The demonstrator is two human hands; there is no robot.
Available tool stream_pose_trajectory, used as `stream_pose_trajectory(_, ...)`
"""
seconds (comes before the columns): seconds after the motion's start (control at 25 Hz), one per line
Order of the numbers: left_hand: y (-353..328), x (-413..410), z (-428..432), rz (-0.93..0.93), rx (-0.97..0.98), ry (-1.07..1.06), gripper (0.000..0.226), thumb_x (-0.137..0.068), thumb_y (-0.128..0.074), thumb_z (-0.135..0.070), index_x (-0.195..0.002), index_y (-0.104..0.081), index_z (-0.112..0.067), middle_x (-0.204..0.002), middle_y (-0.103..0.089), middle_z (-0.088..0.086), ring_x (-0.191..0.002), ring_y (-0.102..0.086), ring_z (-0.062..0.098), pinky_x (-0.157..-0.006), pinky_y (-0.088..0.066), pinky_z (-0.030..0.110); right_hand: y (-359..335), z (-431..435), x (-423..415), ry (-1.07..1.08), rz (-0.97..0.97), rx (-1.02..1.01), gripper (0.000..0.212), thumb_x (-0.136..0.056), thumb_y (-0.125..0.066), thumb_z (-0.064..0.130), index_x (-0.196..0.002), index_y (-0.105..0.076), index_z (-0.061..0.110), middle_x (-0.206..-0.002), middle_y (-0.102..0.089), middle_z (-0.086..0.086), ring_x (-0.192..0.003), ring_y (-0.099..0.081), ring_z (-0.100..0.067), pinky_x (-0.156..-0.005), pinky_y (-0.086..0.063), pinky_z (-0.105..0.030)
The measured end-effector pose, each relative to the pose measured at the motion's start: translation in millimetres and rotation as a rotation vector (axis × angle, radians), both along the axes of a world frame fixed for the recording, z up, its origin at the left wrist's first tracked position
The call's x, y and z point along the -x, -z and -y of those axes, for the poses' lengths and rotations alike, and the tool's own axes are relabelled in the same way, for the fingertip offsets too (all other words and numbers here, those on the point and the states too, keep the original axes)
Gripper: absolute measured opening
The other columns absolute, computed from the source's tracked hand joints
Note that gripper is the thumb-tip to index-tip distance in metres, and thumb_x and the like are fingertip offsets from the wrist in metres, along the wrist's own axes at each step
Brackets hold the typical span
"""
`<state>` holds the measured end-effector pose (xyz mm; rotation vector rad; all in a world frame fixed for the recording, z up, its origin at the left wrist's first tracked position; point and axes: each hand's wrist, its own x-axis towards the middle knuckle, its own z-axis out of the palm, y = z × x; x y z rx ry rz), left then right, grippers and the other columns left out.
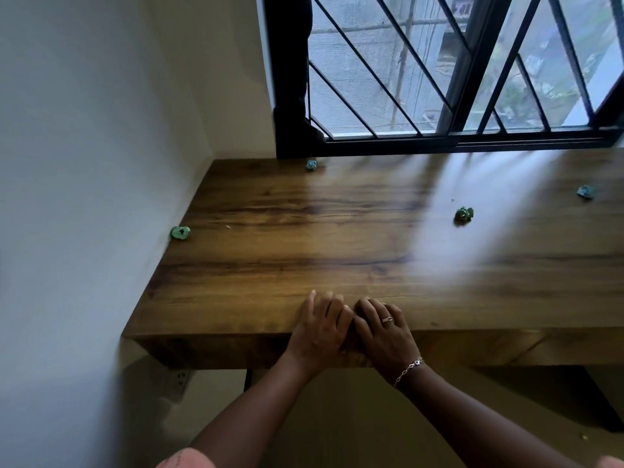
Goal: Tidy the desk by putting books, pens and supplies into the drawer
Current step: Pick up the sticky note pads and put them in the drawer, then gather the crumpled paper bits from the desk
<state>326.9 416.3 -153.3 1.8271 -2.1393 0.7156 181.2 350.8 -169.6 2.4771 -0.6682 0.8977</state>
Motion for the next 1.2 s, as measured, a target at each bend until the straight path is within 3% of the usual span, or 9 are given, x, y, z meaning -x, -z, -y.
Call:
stream_pose_trajectory(0.16,-1.4,3.4,0.2,-0.035,-0.109,-0.029,0.03,-0.1,-0.018,-0.019,-0.105,-0.046,-0.009,-0.123,-0.061,0.019,-0.116,-0.058,0.033,-0.088,-0.05,0.054,-0.9,0.4,0.4,-0.025,0.029,0.024,0.023,-0.089,-0.041,0.022,-0.107,-0.05,0.011,-0.109,-0.062,-0.012,-0.105,-0.05,-0.026,-0.084,-0.038,-0.037)
stream_pose_trajectory(0.28,-5.0,3.2,-1.6,-0.057,-0.175,-0.035,0.024,-0.093,-0.032,-0.024,-0.107,-0.046,-0.009,-0.127,-0.058,0.019,-0.119,-0.056,0.032,-0.089,-0.05,0.053,-1.6,-1.3,-0.1,-0.028,0.041,0.014,0.026,-0.083,-0.047,0.023,-0.106,-0.05,0.012,-0.114,-0.05,-0.01,-0.106,-0.049,-0.025,-0.082,-0.038,-0.036)
stream_pose_trajectory(0.56,-17.0,2.2,-5.5,-0.12,-0.44,-0.093,0.093,-0.069,-0.028,-0.075,-0.13,-0.042,-0.007,-0.138,-0.05,0.016,-0.129,-0.047,0.029,-0.095,-0.045,0.056,-16.0,-7.4,4.6,-0.001,-0.071,-0.233,0.053,-0.071,-0.048,0.046,-0.115,-0.049,0.017,-0.124,-0.059,-0.008,-0.117,-0.045,-0.023,-0.091,-0.035,-0.034)
stream_pose_trajectory(0.68,-30.3,5.4,-2.2,-0.15,-0.499,-0.036,0.114,-0.066,-0.013,-0.087,-0.147,-0.019,-0.008,-0.156,-0.015,0.013,-0.145,-0.007,0.026,-0.113,-0.014,0.059,-27.0,-5.0,15.0,0.035,-0.13,-0.325,0.063,-0.069,-0.039,0.057,-0.121,-0.046,0.021,-0.126,-0.06,-0.005,-0.119,-0.054,-0.022,-0.091,-0.049,-0.034)
stream_pose_trajectory(0.72,-34.9,8.9,0.4,-0.198,-0.558,-0.033,0.118,-0.061,0.002,-0.089,-0.15,-0.008,-0.01,-0.158,0.0,0.01,-0.145,0.008,0.023,-0.116,0.003,0.055,-30.9,-2.6,18.3,0.06,-0.135,-0.365,0.064,-0.07,-0.036,0.059,-0.121,-0.047,0.021,-0.124,-0.061,-0.005,-0.117,-0.057,-0.022,-0.088,-0.051,-0.035)
stream_pose_trajectory(0.8,-42.0,24.4,9.1,-0.282,-0.613,-0.056,0.126,-0.049,0.027,-0.086,-0.15,0.001,-0.015,-0.157,0.012,0.006,-0.144,0.016,0.018,-0.111,0.017,0.049,-36.5,5.4,27.2,0.109,-0.127,-0.429,0.059,-0.078,-0.032,0.057,-0.117,-0.056,0.021,-0.12,-0.064,-0.006,-0.113,-0.061,-0.022,-0.084,-0.053,-0.035)
stream_pose_trajectory(1.0,-56.9,85.7,38.6,-0.462,-0.606,-0.058,0.135,-0.04,0.031,-0.087,-0.15,-0.004,-0.016,-0.158,0.007,0.005,-0.145,0.013,0.016,-0.113,0.015,0.046,-42.6,33.4,69.8,0.222,-0.12,-0.458,0.077,-0.094,-0.001,0.054,-0.109,-0.068,0.022,-0.115,-0.067,-0.004,-0.109,-0.063,-0.02,-0.081,-0.054,-0.03)
stream_pose_trajectory(1.12,-64.7,128.8,65.0,-0.448,-0.602,-0.041,0.135,-0.04,0.031,-0.087,-0.15,-0.006,-0.017,-0.159,0.001,0.005,-0.146,0.008,0.016,-0.113,0.015,0.045,-47.6,56.6,113.2,0.248,-0.127,-0.468,0.075,-0.094,-0.002,0.056,-0.11,-0.067,0.021,-0.114,-0.067,-0.005,-0.109,-0.063,-0.02,-0.081,-0.055,-0.028)
stream_pose_trajectory(1.2,-68.1,161.5,86.0,-0.432,-0.573,-0.03,0.126,-0.054,0.026,-0.083,-0.149,-0.019,-0.014,-0.157,-0.014,0.009,-0.146,-0.009,0.02,-0.115,0.003,0.047,-53.8,74.8,148.7,0.25,-0.116,-0.491,0.064,-0.091,-0.015,0.058,-0.11,-0.064,0.022,-0.112,-0.068,-0.004,-0.107,-0.064,-0.019,-0.08,-0.055,-0.025)
